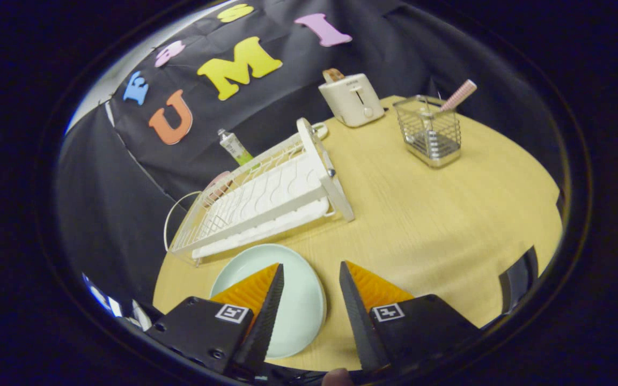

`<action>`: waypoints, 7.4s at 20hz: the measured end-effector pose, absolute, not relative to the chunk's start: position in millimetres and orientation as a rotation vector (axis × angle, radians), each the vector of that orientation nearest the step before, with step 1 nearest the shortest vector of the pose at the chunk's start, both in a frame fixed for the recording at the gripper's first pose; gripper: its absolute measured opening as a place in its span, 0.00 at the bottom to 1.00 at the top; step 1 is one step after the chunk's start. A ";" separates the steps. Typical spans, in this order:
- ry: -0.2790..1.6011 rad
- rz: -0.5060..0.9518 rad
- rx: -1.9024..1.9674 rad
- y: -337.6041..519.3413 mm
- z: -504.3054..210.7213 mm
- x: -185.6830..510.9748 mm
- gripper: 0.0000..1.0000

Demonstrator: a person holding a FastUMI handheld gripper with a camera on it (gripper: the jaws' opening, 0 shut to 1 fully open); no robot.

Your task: Take the plate from the dish rack, then take the spoon from the basket and place it into the plate.

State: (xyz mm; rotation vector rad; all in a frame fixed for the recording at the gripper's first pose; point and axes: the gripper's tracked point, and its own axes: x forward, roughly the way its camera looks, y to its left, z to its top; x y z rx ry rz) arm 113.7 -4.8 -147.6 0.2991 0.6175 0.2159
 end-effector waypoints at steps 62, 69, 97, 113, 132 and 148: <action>0.122 0.140 0.130 -179.5 46.0 186.3 0.10; 0.155 0.404 0.098 -70.6 58.6 135.8 0.09; 0.535 0.809 -0.232 110.8 -91.4 90.4 0.26; 0.130 0.361 -0.115 3.7 -11.2 95.3 0.99; -0.076 0.089 -0.029 -35.8 -8.2 -41.5 1.00; -0.059 0.037 -0.002 -30.8 -9.1 -45.8 1.00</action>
